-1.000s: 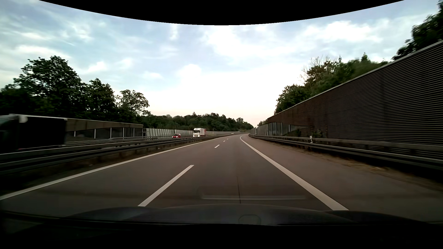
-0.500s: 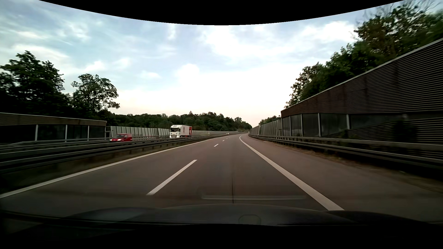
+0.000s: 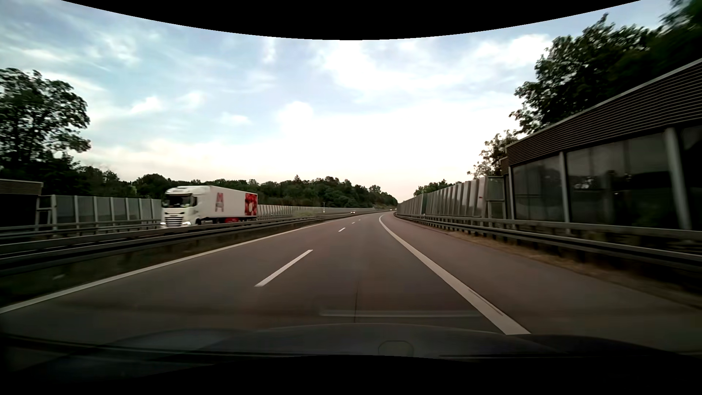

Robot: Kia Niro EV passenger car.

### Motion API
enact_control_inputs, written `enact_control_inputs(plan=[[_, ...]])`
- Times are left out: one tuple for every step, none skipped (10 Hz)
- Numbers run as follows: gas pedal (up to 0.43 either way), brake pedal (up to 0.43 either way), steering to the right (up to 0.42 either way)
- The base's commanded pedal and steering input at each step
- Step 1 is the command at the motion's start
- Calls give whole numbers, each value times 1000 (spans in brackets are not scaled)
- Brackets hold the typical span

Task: Follow the waypoints while adhering to traffic rules and regulations

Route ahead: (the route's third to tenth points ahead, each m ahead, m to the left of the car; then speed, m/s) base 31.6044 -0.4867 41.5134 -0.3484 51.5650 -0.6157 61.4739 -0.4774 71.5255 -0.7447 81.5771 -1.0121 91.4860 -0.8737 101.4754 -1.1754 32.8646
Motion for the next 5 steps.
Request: enact_control_inputs(plan=[[287,6,1],[287,6,1],[287,6,1],[287,6,0],[287,6,0]])
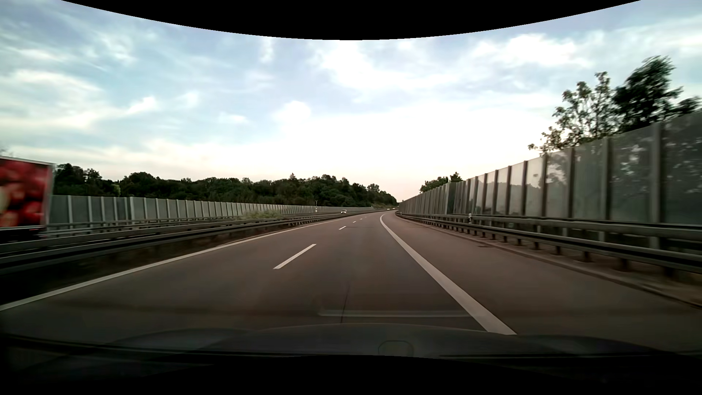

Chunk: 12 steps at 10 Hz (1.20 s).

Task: Follow the waypoints while adhering to traffic rules and regulations

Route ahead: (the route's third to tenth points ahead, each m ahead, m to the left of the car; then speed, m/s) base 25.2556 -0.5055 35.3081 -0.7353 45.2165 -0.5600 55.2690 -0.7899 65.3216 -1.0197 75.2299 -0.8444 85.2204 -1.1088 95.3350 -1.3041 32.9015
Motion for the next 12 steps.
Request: enact_control_inputs(plan=[[287,6,0],[299,6,0],[299,6,0],[299,6,0],[299,6,1],[299,6,0],[299,6,1],[299,6,1],[299,6,1],[299,6,1],[299,6,2],[299,6,3]])
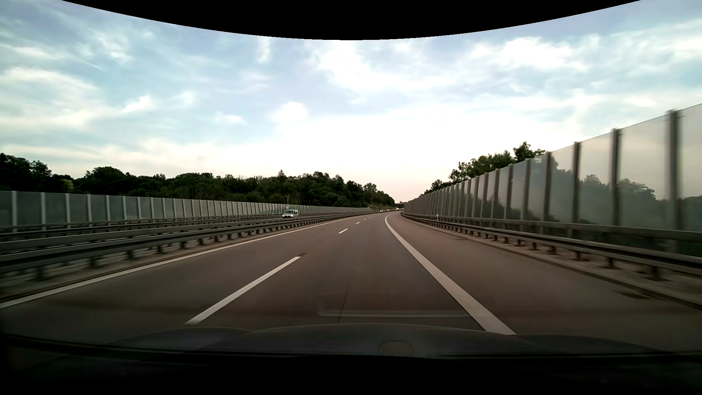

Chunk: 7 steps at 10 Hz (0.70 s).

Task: Follow the waypoints while adhering to traffic rules and regulations

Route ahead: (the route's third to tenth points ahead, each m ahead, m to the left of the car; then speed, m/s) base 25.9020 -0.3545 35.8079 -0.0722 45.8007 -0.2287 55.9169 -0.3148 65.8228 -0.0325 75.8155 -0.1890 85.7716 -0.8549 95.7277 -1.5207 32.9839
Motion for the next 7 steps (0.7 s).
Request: enact_control_inputs(plan=[[299,6,3],[299,6,4],[299,6,5],[299,6,6],[299,6,6],[299,6,6],[299,6,6]])
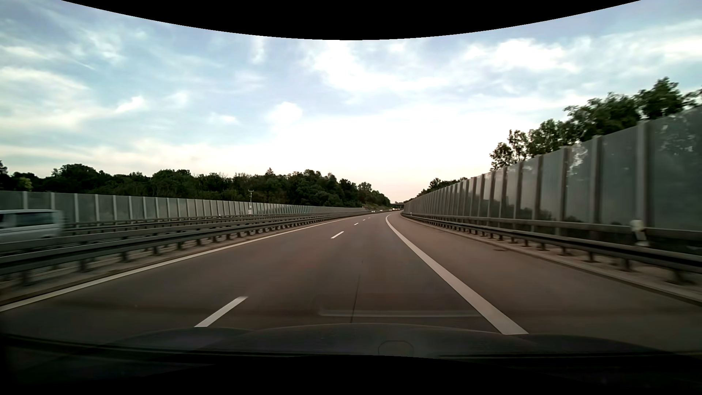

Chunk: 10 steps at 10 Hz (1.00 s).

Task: Follow the waypoints while adhering to traffic rules and regulations

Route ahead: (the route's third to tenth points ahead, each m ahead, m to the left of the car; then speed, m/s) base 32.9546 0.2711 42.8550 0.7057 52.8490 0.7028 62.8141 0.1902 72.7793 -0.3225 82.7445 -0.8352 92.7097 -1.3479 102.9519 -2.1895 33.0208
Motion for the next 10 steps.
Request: enact_control_inputs(plan=[[299,6,6],[299,6,6],[299,6,6],[299,6,6],[299,6,5],[299,6,5],[299,6,5],[299,6,6],[299,6,5],[299,6,5]])
